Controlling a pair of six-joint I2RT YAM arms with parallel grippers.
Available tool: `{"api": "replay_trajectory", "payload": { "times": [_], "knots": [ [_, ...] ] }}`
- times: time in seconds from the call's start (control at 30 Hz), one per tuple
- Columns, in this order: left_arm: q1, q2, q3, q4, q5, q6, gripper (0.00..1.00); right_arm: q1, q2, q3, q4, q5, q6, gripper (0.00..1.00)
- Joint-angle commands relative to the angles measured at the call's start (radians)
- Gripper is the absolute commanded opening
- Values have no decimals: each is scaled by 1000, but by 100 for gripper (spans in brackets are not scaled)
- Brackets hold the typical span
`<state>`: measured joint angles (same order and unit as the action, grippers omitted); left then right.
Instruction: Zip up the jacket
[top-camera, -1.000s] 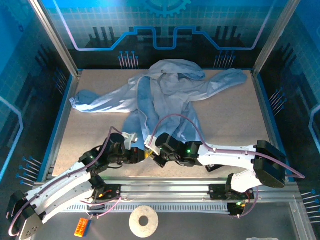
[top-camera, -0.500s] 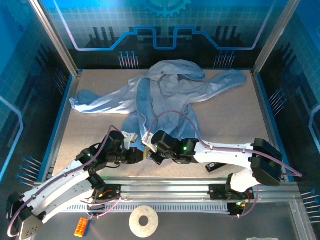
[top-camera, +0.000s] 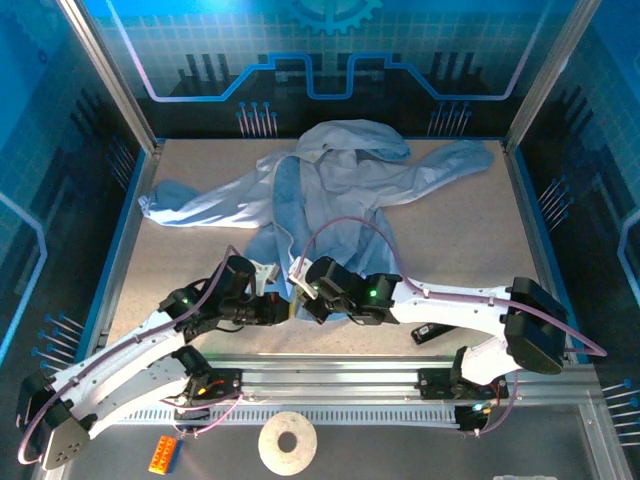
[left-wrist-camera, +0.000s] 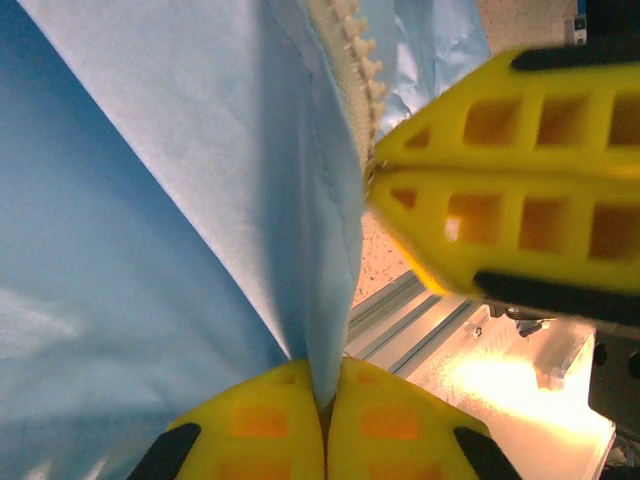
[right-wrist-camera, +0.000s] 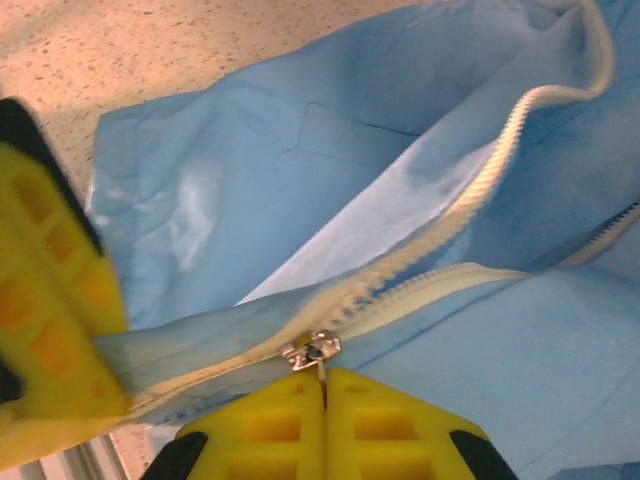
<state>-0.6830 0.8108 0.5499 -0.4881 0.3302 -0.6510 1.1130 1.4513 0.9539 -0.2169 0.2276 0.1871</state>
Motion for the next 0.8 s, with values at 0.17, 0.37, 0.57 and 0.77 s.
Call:
{"api": "replay_trajectory", "payload": {
  "times": [0.17,0.37,0.57,0.77],
  "knots": [
    [-6,-46,0,-104,21,29,0,-112,-11,18,36,-21,-2,0],
    [-7,-90,-23,-106,27,13,0,-116,-5,36,40,-7,4,0],
    [-6,-93,-28,-91,51,20,0,-114,-6,23,71,24,30,0],
    [-6,-82,-26,-81,89,22,0,-114,-5,29,65,67,27,0]
  ]
}}
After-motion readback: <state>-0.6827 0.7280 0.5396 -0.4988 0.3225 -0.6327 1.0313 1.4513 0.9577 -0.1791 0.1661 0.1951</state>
